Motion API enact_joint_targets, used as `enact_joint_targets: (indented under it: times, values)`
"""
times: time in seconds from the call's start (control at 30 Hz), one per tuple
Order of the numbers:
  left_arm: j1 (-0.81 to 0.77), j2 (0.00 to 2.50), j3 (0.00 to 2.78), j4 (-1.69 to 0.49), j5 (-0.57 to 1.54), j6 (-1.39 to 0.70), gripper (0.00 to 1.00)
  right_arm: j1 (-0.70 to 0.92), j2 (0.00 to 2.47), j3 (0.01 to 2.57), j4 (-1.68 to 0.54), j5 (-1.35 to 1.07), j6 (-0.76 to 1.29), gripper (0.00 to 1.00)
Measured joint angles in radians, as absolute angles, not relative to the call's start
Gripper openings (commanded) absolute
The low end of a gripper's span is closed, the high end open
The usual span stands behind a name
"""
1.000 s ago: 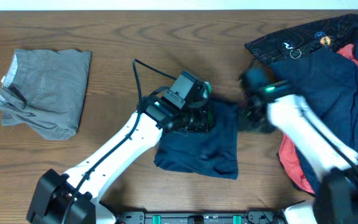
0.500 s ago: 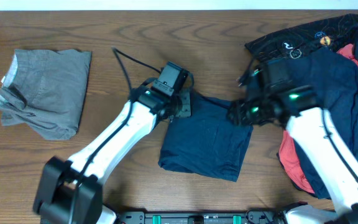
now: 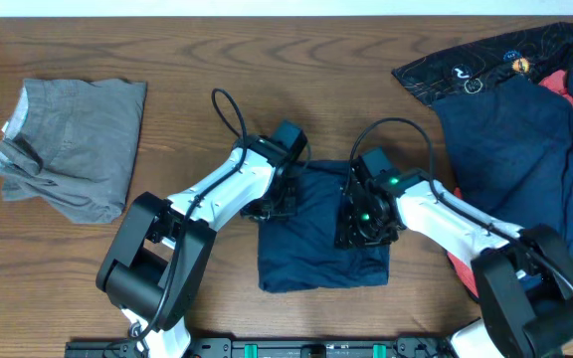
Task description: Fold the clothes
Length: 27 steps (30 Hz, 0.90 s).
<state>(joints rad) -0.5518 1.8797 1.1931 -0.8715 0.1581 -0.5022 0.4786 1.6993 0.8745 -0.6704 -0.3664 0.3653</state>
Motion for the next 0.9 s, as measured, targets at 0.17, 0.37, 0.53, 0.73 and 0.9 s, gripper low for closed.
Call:
enact_joint_targets:
  times: [0.17,0.37,0.53,0.73,0.9]
  values:
    - [-0.551,1.879,1.193,-1.011,0.181,-0.556,0.19,0.467,1.748,0.887,-0.379,-0.378,0.384,0.49]
    - [-0.551,1.814,1.193,-1.004,0.185,-0.584,0.45,0.449,1.803,0.944,-0.242,-0.331,0.329,0.55]
    - [-0.517,1.665,1.193,-0.872,0.077,-0.574,0.84,0.444,1.804,1.082,-0.382,-0.278,0.249,0.61]
    - [-0.410,1.644,1.196,-0.674,0.028,-0.395,0.88,0.439,1.695,1.202,-0.595,-0.180,0.204,0.72]
    - [-0.327,1.703,1.196,-0.592,0.128,-0.215,0.92,0.436,1.516,1.236,-0.691,-0.103,0.192,0.78]
